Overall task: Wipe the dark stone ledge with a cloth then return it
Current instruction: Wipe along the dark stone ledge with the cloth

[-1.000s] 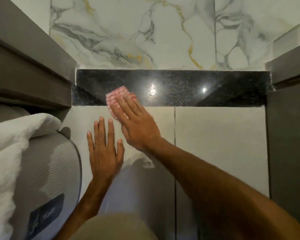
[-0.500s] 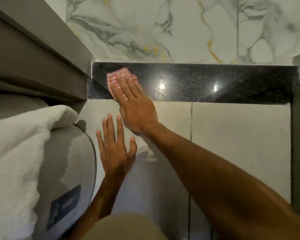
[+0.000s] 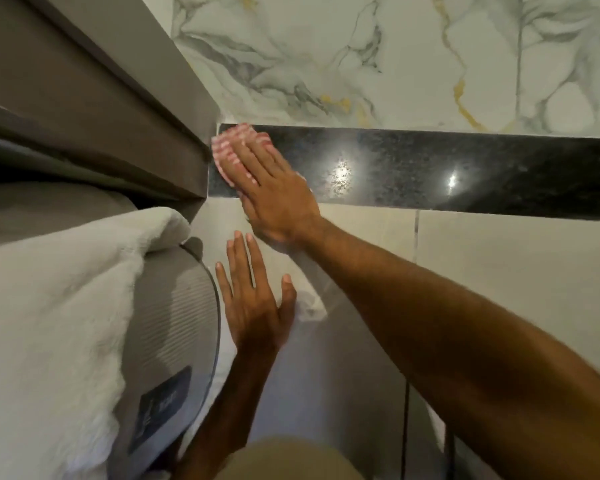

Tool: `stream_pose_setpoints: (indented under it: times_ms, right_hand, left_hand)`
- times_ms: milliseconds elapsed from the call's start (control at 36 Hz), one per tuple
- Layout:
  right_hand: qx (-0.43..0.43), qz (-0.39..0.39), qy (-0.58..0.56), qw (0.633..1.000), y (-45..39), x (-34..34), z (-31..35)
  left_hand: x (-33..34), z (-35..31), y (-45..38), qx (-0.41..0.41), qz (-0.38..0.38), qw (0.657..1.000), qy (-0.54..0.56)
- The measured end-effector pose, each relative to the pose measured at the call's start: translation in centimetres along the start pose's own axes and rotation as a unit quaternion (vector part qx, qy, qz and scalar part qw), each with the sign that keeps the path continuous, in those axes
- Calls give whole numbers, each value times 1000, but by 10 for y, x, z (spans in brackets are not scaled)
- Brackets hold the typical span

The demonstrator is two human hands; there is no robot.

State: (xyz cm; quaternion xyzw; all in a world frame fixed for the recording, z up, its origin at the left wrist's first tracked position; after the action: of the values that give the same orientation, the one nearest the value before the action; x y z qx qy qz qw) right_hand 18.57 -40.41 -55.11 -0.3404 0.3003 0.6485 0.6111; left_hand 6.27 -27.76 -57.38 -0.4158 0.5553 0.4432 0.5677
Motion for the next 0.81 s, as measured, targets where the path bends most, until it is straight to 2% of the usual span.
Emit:
stream_pose_setpoints:
  times_ms: [56,111,167,222,306,361,417,528,583,667,722,806]
  right_hand:
    - [-57,74,14,996,27,2,4]
    - [-59,101,22,993,64,-5,-4]
    - [-26,46,28,998,92,-13,-20]
    - [65,-55,42,996,97,-23,-36]
    - [226,-177,47,957,65,-27,-42]
    - [266,-225,35,937,33,-22,-34]
    - [241,-214,18,946,4,-14,-18]
    - [45,-61,9,997,3,12,15]
    - [11,-20,13,1000,30,14,17]
    - [63,-45,16,997,78,-5,-5]
    - [113,-76,39,990,94,-22,-25]
    - [192,-124,51,972,74,-38,-47]
  left_hand:
    - [-2,-2,0,-1,-8,1000,-11]
    - [-4,-3,2,-1,-15,1000,-23]
    - [-3,-3,2,15,-9,999,-33]
    - [-2,0,1,23,-6,999,-35]
    - [-1,-1,1,18,-2,999,-40]
    - [-1,-1,1,23,-9,999,-28]
    - [0,1,1,25,-15,999,-20]
    - [0,2,1,6,-4,1000,-21]
    - [-2,2,3,7,2,1000,-17]
    - [-4,-1,9,37,4,999,-10]
    - [-4,1,8,18,4,1000,-6]
    - [-2,1,6,-4,15,1000,-5]
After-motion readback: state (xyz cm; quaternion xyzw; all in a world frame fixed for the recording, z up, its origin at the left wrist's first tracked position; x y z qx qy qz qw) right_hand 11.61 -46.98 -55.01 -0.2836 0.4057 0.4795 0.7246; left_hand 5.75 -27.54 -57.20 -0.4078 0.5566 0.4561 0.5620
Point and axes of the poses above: each hand's wrist, its own y-axis away from the middle knuckle, its own x-axis out of the palm, z = x × y, the point moved 4 cm from there along -y, towards the middle knuckle, and after that the axes turned 12 degrees about -y, right-handed, at the moved point
